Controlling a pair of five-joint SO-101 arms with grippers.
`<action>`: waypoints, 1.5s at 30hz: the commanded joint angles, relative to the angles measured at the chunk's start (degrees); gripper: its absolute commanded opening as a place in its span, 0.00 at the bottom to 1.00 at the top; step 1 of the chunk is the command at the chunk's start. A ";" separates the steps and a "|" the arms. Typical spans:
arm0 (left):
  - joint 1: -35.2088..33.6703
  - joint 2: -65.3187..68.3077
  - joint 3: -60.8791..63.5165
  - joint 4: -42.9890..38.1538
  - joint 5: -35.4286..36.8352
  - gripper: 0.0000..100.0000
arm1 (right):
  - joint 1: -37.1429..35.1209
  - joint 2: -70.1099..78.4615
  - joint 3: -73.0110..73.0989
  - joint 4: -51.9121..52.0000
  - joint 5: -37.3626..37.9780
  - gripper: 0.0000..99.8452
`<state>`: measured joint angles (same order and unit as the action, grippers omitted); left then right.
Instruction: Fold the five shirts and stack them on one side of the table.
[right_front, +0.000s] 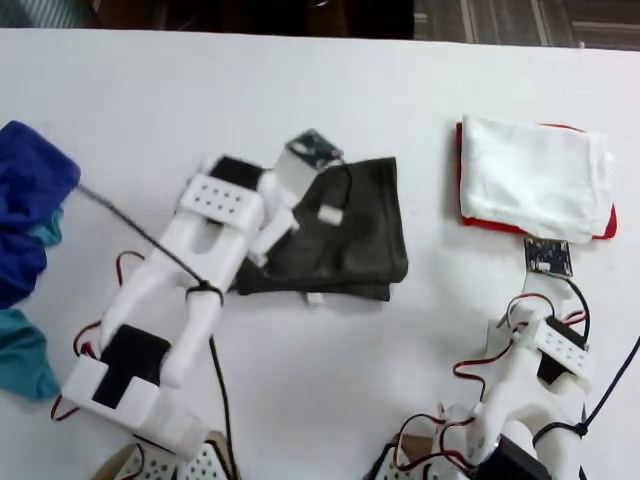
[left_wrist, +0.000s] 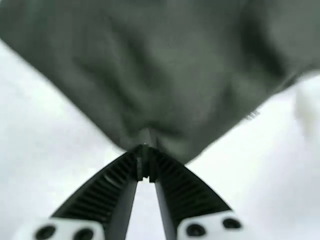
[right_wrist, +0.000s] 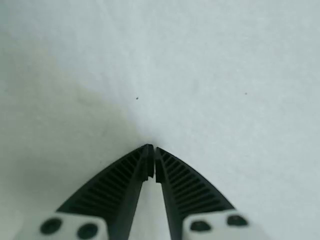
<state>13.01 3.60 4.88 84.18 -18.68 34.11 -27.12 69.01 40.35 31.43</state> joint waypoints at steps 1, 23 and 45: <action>-0.44 -1.67 -9.89 9.14 -0.35 0.03 | -1.27 -1.63 -0.70 -0.48 -0.26 0.02; -25.49 -29.63 47.52 -30.68 6.77 0.03 | -47.16 13.58 -64.88 40.57 -24.44 0.23; -31.21 -31.21 60.18 -48.53 6.77 0.03 | -52.88 70.37 -112.35 57.63 -35.16 0.34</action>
<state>-17.85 -25.93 65.27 36.53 -12.26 -18.99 40.13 -37.01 96.44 -3.30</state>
